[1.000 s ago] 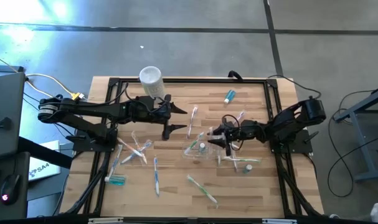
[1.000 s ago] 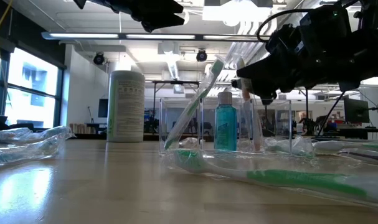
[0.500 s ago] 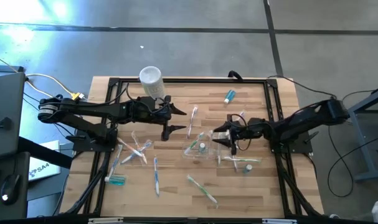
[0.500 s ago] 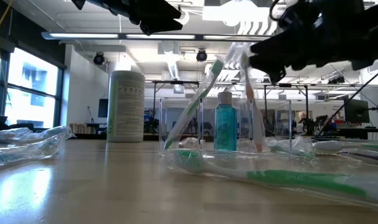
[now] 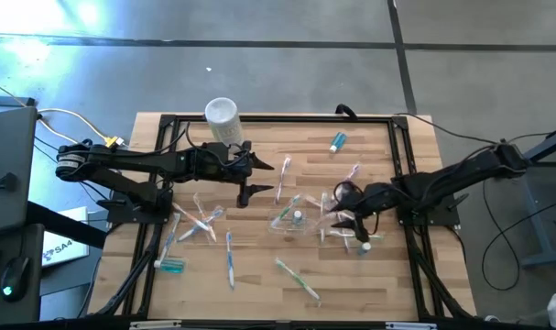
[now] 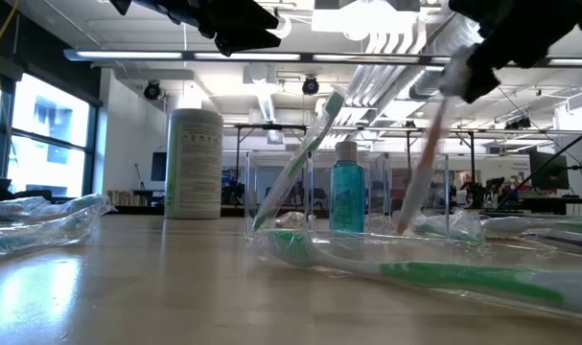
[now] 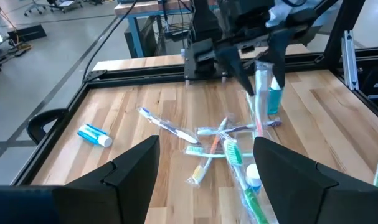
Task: Pick & Place toothbrushing station
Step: Put the orange toothbrush into the right section of the transparent organizer, then put the blue mouthwash into the middle section of the transparent organizer
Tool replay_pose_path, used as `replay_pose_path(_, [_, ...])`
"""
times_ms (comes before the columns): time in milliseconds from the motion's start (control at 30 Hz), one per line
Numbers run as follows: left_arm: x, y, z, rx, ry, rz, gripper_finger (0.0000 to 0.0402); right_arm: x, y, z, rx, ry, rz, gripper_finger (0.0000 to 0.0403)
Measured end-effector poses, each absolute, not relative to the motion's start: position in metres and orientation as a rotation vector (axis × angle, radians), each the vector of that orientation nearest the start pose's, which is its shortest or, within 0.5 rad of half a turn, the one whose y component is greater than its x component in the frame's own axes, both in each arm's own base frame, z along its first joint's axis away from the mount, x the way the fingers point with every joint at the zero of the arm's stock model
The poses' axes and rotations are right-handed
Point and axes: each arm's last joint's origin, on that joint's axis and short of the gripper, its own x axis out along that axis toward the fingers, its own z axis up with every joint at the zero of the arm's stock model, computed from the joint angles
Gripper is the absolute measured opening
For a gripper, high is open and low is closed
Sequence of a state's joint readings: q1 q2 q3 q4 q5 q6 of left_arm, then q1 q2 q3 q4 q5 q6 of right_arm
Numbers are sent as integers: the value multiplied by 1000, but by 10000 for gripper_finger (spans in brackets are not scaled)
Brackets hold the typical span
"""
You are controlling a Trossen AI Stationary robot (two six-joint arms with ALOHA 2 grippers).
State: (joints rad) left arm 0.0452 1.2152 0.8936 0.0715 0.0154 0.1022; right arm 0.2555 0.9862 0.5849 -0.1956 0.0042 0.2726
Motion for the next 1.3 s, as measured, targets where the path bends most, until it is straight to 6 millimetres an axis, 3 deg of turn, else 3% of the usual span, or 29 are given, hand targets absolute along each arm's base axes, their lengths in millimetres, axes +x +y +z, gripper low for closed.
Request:
replay_pose_path(267, [273,12,307,92,251,17,255,192,57,267,175,724,97,199])
replay_pose_path(433, [272,12,304,91,278,16,255,177,62,281,314,916,126,199])
replay_pose_path(567, [272,12,303,90,286,16,255,163,70,276,523,1125,134,199])
replay_pose_path(700, [272,12,302,88,297,15,255,156,80,274,674,1216,83,199])
replay_pose_path(933, [272,12,302,64,297,19,255,160,97,262,729,1263,-63,199])
replay_pose_path(1300, [272,12,302,65,304,19,255,182,113,218,705,1462,-352,199])
